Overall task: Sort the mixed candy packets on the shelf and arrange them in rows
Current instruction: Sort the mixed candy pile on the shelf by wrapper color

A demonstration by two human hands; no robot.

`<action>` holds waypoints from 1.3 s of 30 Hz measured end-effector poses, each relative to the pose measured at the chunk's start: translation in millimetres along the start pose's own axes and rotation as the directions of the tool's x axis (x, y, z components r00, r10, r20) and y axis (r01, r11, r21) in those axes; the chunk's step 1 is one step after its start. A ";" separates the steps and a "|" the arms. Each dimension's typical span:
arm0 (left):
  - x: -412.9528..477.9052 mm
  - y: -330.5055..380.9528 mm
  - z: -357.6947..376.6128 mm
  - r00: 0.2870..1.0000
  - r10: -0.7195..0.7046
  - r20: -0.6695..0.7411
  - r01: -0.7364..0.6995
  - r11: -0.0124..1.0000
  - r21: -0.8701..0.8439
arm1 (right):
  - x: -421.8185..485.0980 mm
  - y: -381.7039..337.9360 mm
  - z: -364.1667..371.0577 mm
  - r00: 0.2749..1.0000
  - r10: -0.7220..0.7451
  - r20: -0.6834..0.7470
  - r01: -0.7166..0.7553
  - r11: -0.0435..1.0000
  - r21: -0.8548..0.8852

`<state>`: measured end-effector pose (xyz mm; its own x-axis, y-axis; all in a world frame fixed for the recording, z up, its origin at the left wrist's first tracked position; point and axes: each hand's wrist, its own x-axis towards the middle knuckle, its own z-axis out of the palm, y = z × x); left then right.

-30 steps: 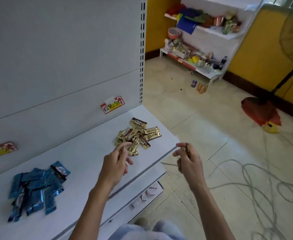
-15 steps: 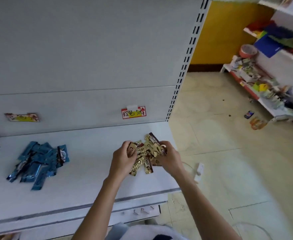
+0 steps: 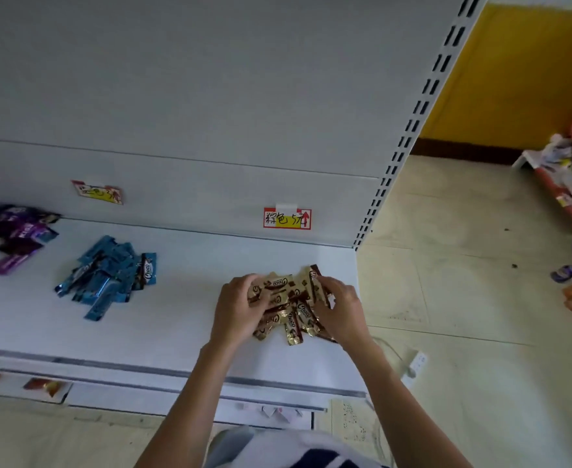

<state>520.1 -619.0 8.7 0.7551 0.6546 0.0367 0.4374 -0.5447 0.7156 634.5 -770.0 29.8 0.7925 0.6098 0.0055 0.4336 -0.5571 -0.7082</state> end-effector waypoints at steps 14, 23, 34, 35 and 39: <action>-116.4 -5.0 -112.9 0.837 -0.405 -0.367 0.207 0.856 -0.474 | -20.8 -104.0 38.4 0.959 -0.223 0.172 0.138 0.905 0.403; -223.0 -49.0 -196.8 0.507 -0.604 -0.615 0.176 0.771 -0.612 | -79.6 -209.4 102.0 0.813 -0.410 0.414 0.135 0.824 0.551; -286.6 -126.8 -279.4 0.308 -0.643 -0.701 0.229 0.765 -0.602 | -131.6 -298.6 205.2 0.710 -0.491 0.505 0.105 0.783 0.613; -290.6 -133.6 -285.3 0.299 -0.646 -0.702 0.233 0.763 -0.603 | -135.8 -305.1 213.3 0.703 -0.497 0.508 0.106 0.780 0.616; -297.3 -161.7 -307.7 0.272 -0.663 -0.697 0.242 0.748 -0.618 | -143.2 -330.9 244.4 0.675 -0.508 0.535 0.115 0.788 0.604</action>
<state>74.6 -564.2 96.8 -0.4249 0.9050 0.0217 0.2083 0.0744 0.9752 272.7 -535.2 90.8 0.0849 0.9963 -0.0140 0.1734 -0.0286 -0.9844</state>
